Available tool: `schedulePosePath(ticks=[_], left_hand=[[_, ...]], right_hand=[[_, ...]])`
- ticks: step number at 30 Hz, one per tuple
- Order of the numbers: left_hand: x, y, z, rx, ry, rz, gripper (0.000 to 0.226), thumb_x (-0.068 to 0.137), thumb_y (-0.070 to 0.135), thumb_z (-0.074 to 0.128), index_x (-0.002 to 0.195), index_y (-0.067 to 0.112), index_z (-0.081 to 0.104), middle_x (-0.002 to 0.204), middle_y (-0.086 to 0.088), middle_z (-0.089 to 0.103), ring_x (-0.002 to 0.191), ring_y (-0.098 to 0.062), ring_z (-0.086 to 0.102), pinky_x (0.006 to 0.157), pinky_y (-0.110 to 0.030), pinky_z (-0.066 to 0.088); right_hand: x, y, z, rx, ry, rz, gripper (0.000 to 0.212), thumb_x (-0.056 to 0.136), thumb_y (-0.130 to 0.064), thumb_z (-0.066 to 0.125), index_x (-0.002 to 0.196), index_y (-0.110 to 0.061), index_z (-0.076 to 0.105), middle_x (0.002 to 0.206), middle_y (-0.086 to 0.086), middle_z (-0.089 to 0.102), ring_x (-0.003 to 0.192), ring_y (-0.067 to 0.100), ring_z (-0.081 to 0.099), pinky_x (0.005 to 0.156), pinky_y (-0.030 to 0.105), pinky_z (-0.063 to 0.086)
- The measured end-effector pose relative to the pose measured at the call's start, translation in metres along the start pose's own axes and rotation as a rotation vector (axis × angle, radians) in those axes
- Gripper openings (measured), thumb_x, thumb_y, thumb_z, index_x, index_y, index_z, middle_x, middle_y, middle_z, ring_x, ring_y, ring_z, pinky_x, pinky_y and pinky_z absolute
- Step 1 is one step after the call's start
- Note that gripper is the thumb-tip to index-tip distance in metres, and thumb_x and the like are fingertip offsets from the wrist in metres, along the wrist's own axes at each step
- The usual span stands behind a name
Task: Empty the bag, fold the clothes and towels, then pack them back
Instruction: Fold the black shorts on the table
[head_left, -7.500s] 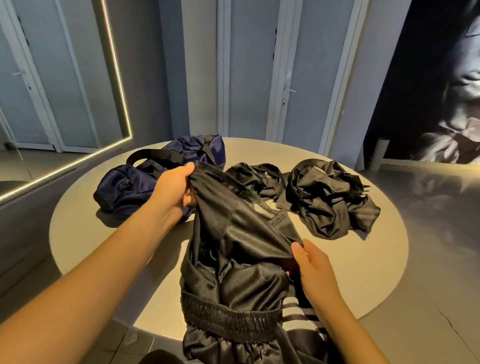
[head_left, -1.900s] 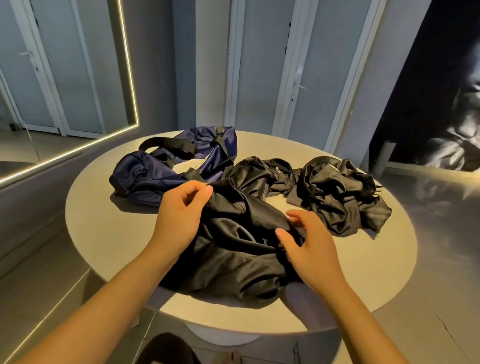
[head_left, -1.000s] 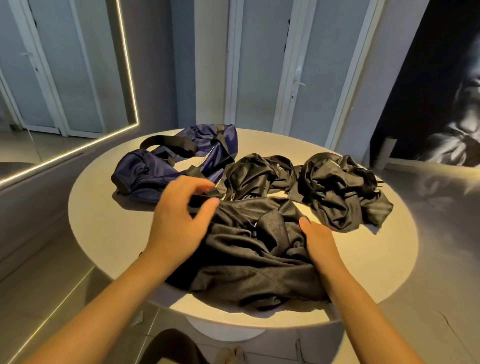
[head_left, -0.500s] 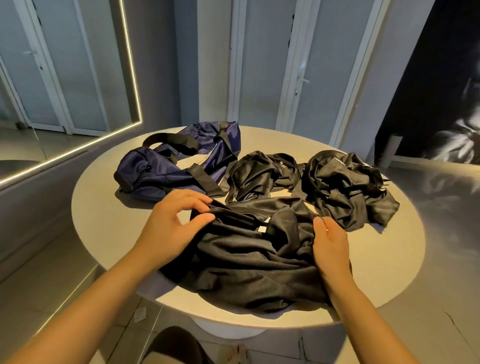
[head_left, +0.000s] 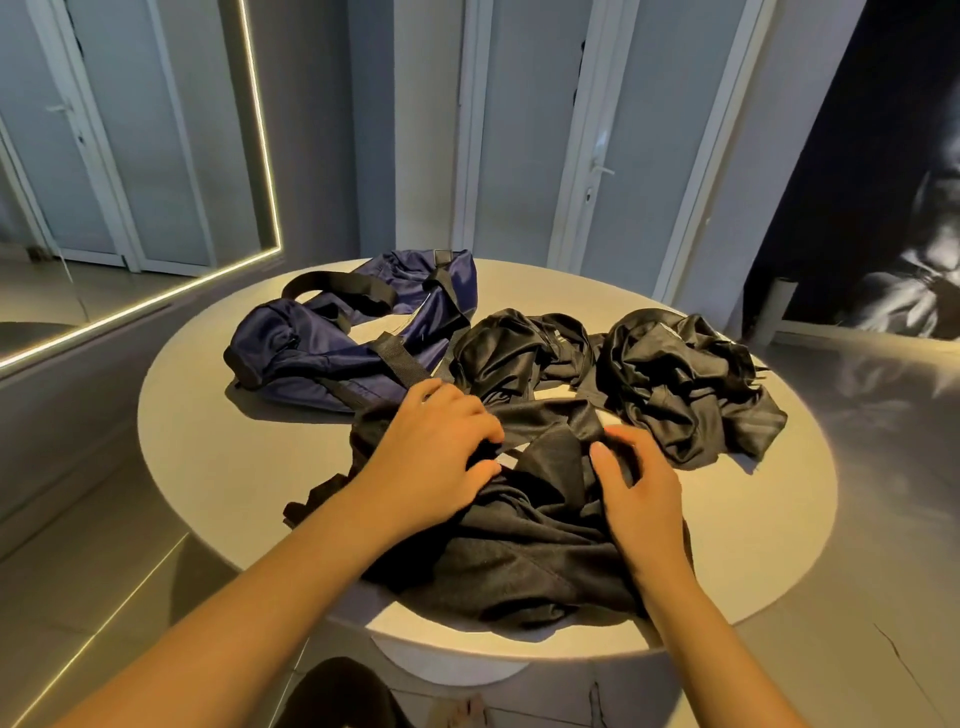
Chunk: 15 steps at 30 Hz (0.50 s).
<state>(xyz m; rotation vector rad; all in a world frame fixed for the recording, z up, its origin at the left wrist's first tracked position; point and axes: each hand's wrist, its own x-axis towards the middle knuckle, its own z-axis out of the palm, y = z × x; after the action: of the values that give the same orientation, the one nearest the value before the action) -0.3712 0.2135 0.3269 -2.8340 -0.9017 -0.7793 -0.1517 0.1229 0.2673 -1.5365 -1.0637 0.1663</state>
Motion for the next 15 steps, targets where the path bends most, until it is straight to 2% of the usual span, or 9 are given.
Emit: schedulePosePath(ticks=[1, 3, 6, 8, 12, 13, 15], left_hand=[[0.002, -0.001, 0.003, -0.004, 0.009, -0.006, 0.019, 0.093, 0.047, 0.066, 0.104, 0.033, 0.071, 0.106, 0.013, 0.068, 0.108, -0.013, 0.056, 0.114, -0.039, 0.032], [0.003, -0.003, 0.001, -0.105, 0.054, -0.045, 0.011, 0.093, 0.042, 0.069, 0.091, 0.032, 0.072, 0.090, 0.015, 0.068, 0.092, -0.006, 0.057, 0.103, -0.034, 0.039], [0.000, -0.007, -0.012, -0.307, 0.080, -0.166, 0.012, 0.095, 0.033, 0.069, 0.084, 0.027, 0.070, 0.082, 0.017, 0.064, 0.082, 0.006, 0.054, 0.079, -0.011, 0.037], [-0.002, -0.009, -0.019, -0.385, 0.086, -0.219, 0.011, 0.097, 0.029, 0.066, 0.087, 0.026, 0.068, 0.087, 0.015, 0.065, 0.084, 0.006, 0.056, 0.073, -0.012, 0.038], [0.003, -0.020, -0.030, -0.656, 0.174, -0.335, 0.011, 0.100, 0.022, 0.061, 0.090, 0.018, 0.064, 0.085, 0.004, 0.068, 0.082, -0.012, 0.064, 0.077, -0.026, 0.049], [0.007, -0.024, -0.034, -0.695, 0.226, -0.366, 0.011, 0.101, 0.021, 0.060, 0.091, 0.017, 0.063, 0.083, 0.002, 0.067, 0.079, -0.013, 0.064, 0.074, -0.024, 0.048], [0.016, -0.030, -0.041, -0.695, 0.360, -0.422, 0.011, 0.101, 0.022, 0.059, 0.093, 0.018, 0.063, 0.080, 0.001, 0.064, 0.072, -0.006, 0.059, 0.065, -0.013, 0.044]], right_hand=[[0.000, 0.003, 0.000, -0.026, 0.003, -0.005, 0.008, 0.100, -0.023, 0.061, 0.105, -0.027, 0.066, 0.099, -0.018, 0.067, 0.094, -0.001, 0.062, 0.081, 0.016, 0.051], [0.001, 0.007, 0.001, -0.029, 0.023, 0.018, 0.011, 0.101, -0.022, 0.059, 0.097, -0.021, 0.069, 0.092, -0.009, 0.069, 0.087, 0.007, 0.064, 0.078, 0.026, 0.054], [0.001, 0.007, 0.001, -0.001, 0.038, 0.029, 0.013, 0.102, -0.021, 0.056, 0.095, -0.018, 0.067, 0.088, -0.005, 0.068, 0.080, 0.008, 0.062, 0.073, 0.030, 0.053], [0.002, 0.005, 0.001, 0.019, 0.054, 0.037, 0.014, 0.103, -0.019, 0.055, 0.095, -0.017, 0.066, 0.085, -0.002, 0.067, 0.076, 0.009, 0.060, 0.069, 0.029, 0.052], [0.002, 0.005, 0.001, 0.030, 0.062, 0.057, 0.015, 0.103, -0.020, 0.053, 0.094, -0.017, 0.065, 0.082, 0.000, 0.066, 0.074, 0.010, 0.059, 0.066, 0.029, 0.051], [0.001, 0.006, 0.001, 0.029, 0.057, 0.054, 0.016, 0.103, -0.020, 0.053, 0.093, -0.017, 0.065, 0.082, 0.000, 0.066, 0.074, 0.010, 0.059, 0.066, 0.027, 0.050], [0.001, 0.007, 0.000, 0.023, 0.044, 0.040, 0.016, 0.103, -0.019, 0.054, 0.091, -0.017, 0.065, 0.083, 0.000, 0.066, 0.075, 0.009, 0.059, 0.066, 0.024, 0.048]])
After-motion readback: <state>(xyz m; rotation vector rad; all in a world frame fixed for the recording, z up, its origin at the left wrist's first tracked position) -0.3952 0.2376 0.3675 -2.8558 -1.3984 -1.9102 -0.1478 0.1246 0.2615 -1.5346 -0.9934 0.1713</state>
